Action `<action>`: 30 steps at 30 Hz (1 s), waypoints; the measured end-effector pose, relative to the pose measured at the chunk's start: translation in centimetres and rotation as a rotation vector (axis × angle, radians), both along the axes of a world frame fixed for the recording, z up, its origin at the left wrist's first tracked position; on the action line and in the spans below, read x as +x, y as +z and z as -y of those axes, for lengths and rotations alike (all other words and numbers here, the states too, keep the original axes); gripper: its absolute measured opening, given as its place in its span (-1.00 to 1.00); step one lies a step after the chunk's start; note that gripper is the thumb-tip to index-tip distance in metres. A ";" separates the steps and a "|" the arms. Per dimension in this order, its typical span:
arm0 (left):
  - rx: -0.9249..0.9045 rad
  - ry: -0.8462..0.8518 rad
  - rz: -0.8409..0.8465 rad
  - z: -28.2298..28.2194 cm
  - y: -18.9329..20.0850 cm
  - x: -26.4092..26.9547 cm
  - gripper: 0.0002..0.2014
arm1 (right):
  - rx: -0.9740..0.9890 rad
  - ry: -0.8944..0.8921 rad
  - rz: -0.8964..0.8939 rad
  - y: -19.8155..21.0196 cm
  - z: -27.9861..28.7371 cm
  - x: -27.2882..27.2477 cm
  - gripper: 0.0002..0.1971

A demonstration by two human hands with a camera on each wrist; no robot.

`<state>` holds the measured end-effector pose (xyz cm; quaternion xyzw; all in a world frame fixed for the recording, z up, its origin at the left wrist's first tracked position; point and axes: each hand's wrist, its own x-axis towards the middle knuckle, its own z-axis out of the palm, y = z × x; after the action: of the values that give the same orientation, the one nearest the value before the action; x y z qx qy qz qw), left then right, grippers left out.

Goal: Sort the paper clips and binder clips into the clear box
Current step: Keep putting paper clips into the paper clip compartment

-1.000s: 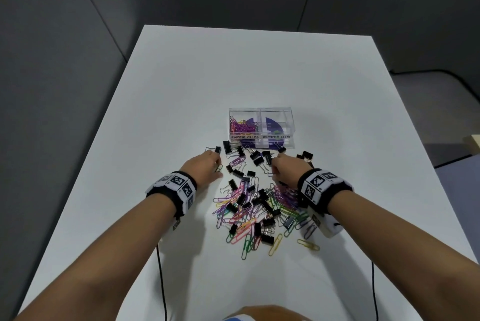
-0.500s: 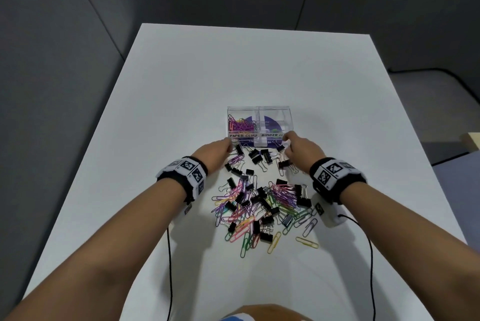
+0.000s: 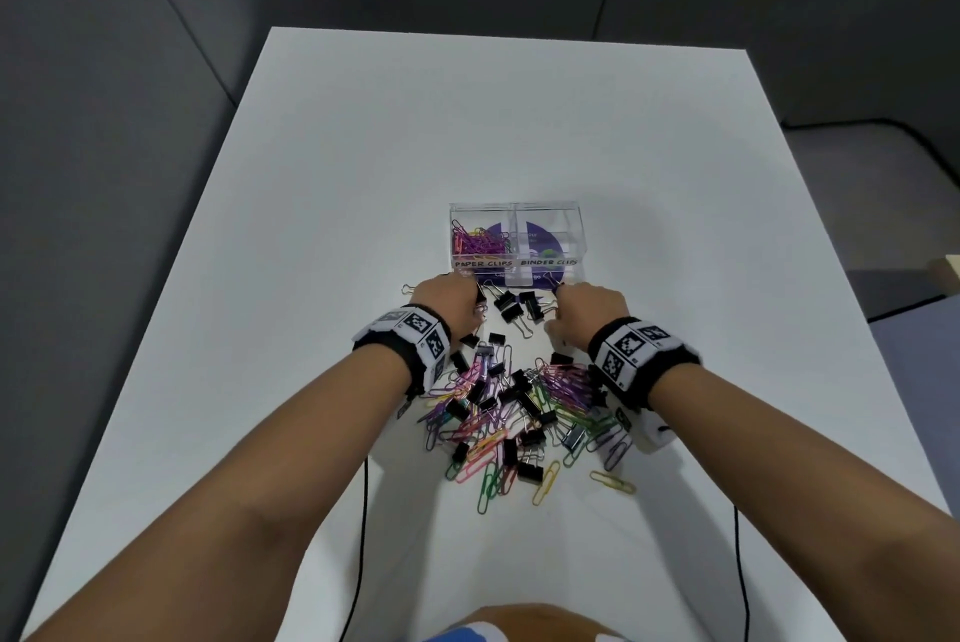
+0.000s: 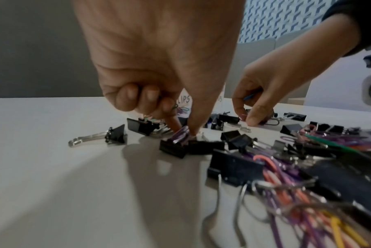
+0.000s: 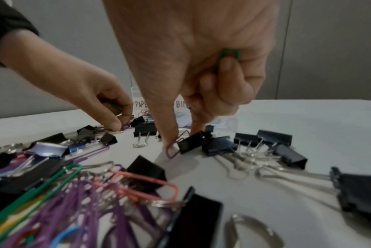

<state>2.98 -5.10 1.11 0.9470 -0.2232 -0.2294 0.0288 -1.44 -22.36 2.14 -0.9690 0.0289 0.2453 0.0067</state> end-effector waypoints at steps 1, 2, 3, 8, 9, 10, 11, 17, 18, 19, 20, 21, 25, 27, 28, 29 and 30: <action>-0.001 0.007 -0.013 0.0 0.0 0.1 -0.78 | 0.009 -0.006 -0.009 -0.1 0.0 0.0 -0.75; -0.001 0.017 -0.032 0.0 0.0 0.2 -0.78 | 0.018 -0.006 -0.010 -0.3 -0.1 0.0 -0.77; -0.009 0.029 -0.053 0.0 0.1 0.3 -0.76 | 0.023 -0.003 -0.013 -0.4 -0.3 0.0 -0.79; -0.058 0.025 -0.105 -0.5 0.1 0.3 -0.77 | 0.100 0.011 0.001 -0.7 -0.6 -0.5 -0.85; -0.064 0.014 -0.093 -0.7 0.1 0.1 -0.78 | 0.135 -0.003 0.010 -0.6 -0.6 -0.7 -0.86; -0.071 0.003 -0.078 -0.9 0.2 0.0 -0.79 | 0.172 -0.020 0.024 -0.4 -0.5 -0.8 -0.87; -0.079 -0.003 -0.061 -1.1 0.3 -0.2 -0.80 | 0.209 -0.035 0.043 -0.2 -0.3 -1.0 -0.88; -0.110 -0.027 -0.046 -2.7 0.8 -1.4 -0.66 | 0.294 -0.055 0.053 1.2 1.8 -2.8 -0.71; -0.104 -0.043 -0.045 -2.8 0.9 -1.6 -0.67 | 0.281 -0.046 0.040 1.5 2.1 -3.2 -0.70; -0.104 -0.050 -0.055 -2.9 0.9 -1.9 -0.69 | 0.273 -0.039 0.026 1.6 2.3 -3.6 -0.71; -0.111 -0.051 -0.070 -2.9 0.8 -2.2 -0.70 | 0.271 -0.035 0.011 1.6 2.5 -4.0 -0.71; -0.118 -0.046 -0.091 -2.9 0.7 -2.4 -0.71 | 0.271 -0.035 -0.006 1.5 2.6 -4.4 -0.72; -0.115 -0.035 -0.149 -2.1 0.8 -3.5 -0.63 | 0.226 -0.013 0.027 0.8 2.3 -5.4 -0.77; -0.104 -0.025 -0.164 -1.3 1.1 -4.1 -0.64 | 0.193 0.028 0.046 0.4 2.0 -5.9 -0.75; -0.099 -0.028 -0.154 -0.8 1.3 -4.3 -0.69 | 0.179 0.051 0.046 0.3 1.9 -6.2 -0.74; -0.088 -0.040 -0.130 -0.5 1.3 -4.6 -0.74 | 0.170 0.062 0.047 0.1 1.9 -6.4 -0.73; -0.069 -0.059 -0.101 -0.2 1.3 -4.8 -0.75 | 0.166 0.062 0.057 -0.1 1.8 -6.5 -0.73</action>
<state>-1.83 -4.89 2.40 0.9255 -0.2572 -0.2700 0.0658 -7.95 -24.18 2.00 -0.9721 -0.0219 0.2194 0.0802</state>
